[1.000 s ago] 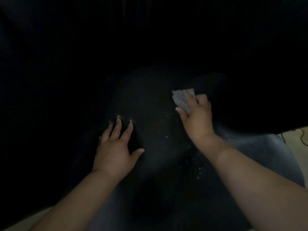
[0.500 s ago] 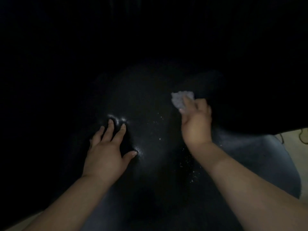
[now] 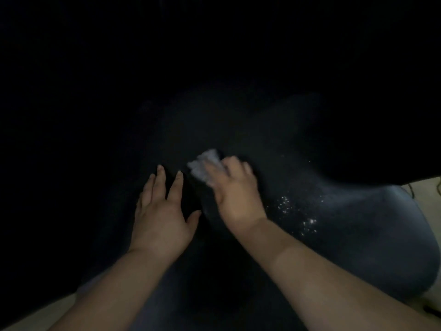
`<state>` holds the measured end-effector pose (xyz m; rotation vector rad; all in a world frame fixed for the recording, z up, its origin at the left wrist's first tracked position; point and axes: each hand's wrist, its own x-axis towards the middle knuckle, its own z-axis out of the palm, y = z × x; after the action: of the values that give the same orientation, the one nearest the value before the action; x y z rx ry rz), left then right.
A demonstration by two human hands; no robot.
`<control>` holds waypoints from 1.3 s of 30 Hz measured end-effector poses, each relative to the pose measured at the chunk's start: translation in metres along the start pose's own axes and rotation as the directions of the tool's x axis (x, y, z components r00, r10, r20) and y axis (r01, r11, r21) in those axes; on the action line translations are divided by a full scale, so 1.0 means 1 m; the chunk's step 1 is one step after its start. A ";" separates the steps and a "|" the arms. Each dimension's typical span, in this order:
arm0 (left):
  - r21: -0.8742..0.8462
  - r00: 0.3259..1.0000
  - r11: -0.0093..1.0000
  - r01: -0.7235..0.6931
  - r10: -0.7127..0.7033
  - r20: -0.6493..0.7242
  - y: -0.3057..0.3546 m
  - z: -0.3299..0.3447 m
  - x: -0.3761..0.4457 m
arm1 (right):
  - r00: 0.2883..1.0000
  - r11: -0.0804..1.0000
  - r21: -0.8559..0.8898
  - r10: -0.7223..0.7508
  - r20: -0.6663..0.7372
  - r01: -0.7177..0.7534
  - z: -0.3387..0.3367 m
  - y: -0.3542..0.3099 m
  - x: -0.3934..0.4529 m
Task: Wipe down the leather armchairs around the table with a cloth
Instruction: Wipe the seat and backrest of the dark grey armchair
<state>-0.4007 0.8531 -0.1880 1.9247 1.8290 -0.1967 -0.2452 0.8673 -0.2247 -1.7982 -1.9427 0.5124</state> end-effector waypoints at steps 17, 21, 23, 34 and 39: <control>-0.047 0.999 0.998 0.037 -0.036 0.022 0.010 -0.004 0.000 | 0.998 0.994 -0.084 -0.069 0.014 0.070 -0.033 0.046 0.019; -0.063 0.999 0.997 0.045 -0.044 0.015 0.016 -0.005 -0.002 | 0.972 0.984 -0.145 0.071 -0.222 -0.105 -0.066 0.084 0.029; -0.045 1.000 0.999 -0.003 0.002 -0.007 0.023 -0.004 -0.003 | 0.955 0.963 -0.154 0.179 -0.237 -0.219 -0.078 0.106 0.022; -0.042 0.993 0.992 -0.118 0.118 -0.003 0.049 0.003 -0.007 | 0.967 0.988 -0.007 0.150 -0.205 -0.155 -0.068 0.104 -0.005; 0.022 0.987 0.987 -0.161 0.160 0.018 0.063 0.004 -0.009 | 0.926 0.935 -0.093 0.319 -0.201 -0.342 -0.083 0.130 -0.013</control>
<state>-0.3398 0.8429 -0.1728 2.0695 1.6582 -0.1812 -0.0902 0.8631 -0.2279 -2.1896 -1.5863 0.3191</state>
